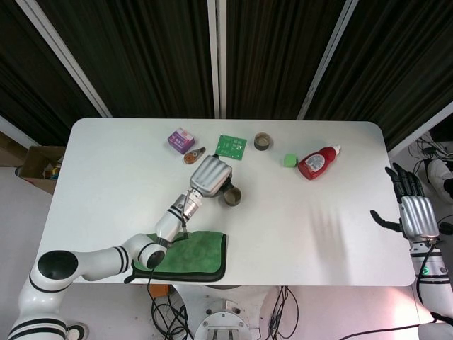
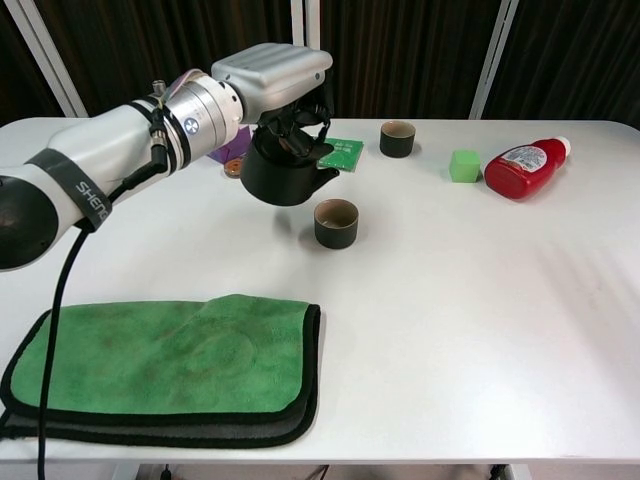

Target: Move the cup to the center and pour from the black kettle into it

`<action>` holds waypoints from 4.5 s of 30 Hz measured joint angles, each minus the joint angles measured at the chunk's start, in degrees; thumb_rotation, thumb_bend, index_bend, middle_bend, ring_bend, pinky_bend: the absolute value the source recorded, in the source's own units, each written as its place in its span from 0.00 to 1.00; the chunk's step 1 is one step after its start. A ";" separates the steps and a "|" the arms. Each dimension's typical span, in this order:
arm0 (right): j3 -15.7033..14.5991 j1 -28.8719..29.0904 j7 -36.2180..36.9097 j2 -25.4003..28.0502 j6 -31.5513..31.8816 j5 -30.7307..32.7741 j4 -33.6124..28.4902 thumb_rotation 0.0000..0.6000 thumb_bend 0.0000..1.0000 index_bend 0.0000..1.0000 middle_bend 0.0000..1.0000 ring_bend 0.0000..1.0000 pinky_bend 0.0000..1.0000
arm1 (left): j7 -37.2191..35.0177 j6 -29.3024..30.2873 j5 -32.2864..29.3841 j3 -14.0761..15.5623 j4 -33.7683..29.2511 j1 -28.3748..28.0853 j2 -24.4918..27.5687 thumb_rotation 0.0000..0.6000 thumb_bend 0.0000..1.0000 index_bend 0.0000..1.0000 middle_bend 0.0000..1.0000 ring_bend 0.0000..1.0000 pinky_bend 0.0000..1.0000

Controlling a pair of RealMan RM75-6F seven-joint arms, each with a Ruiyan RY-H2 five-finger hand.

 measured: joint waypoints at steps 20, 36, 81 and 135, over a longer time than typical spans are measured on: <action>-0.10 -0.01 0.50 -0.16 -0.13 -0.04 0.49 1.00 0.18 0.00 0.00 0.00 0.00 | 4.42 0.96 0.12 0.44 -0.49 -0.82 -0.51 1.00 0.47 1.00 1.00 0.94 0.52; -0.14 -0.06 0.71 -0.22 -0.13 -0.06 0.73 1.00 0.18 0.00 0.00 0.00 0.00 | 6.99 1.71 0.54 0.84 -0.53 -1.16 -0.65 1.00 0.46 1.00 1.00 0.94 0.52; -0.17 -0.16 -0.11 0.16 0.10 -0.20 -0.25 1.00 0.18 0.00 0.00 0.00 0.00 | 9.38 2.89 1.59 1.39 -1.33 -0.98 -0.52 1.00 0.47 1.00 1.00 0.95 0.53; -0.16 0.63 -1.79 -0.17 -1.35 0.22 -0.81 1.00 0.18 0.00 0.00 0.00 0.00 | -9.81 6.64 -1.49 -4.55 -8.57 4.09 2.98 1.00 0.46 1.00 1.00 0.95 0.53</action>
